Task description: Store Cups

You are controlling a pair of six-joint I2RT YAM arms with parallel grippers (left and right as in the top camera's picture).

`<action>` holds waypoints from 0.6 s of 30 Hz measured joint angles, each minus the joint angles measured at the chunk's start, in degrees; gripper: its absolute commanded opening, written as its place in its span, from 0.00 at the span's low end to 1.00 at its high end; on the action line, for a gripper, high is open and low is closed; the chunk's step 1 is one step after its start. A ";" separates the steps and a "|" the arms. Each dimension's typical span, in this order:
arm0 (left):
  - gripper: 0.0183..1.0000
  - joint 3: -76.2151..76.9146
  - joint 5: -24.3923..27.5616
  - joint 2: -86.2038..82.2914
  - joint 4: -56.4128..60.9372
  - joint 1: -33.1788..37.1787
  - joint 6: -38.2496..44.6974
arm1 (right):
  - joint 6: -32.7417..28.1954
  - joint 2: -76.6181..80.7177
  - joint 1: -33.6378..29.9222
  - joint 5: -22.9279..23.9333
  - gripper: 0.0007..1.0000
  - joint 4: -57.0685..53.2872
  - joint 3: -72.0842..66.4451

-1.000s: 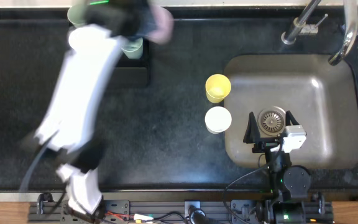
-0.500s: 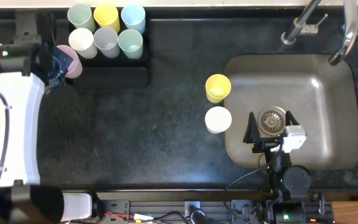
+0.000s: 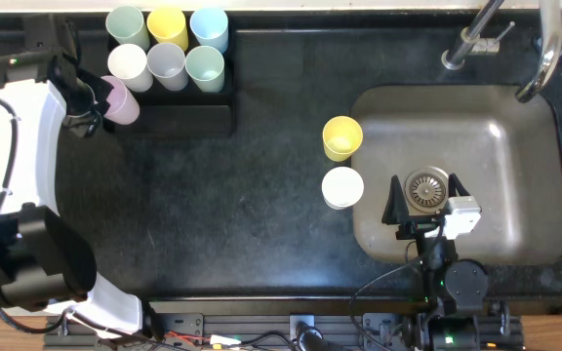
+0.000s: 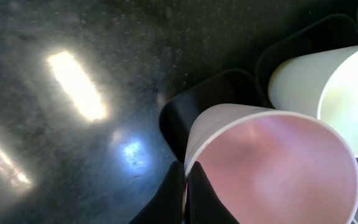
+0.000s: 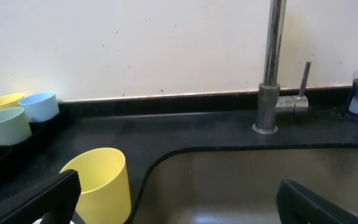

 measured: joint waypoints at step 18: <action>0.02 0.02 -0.59 4.44 2.60 -0.26 0.02 | -0.02 0.00 0.00 0.00 1.00 0.00 0.00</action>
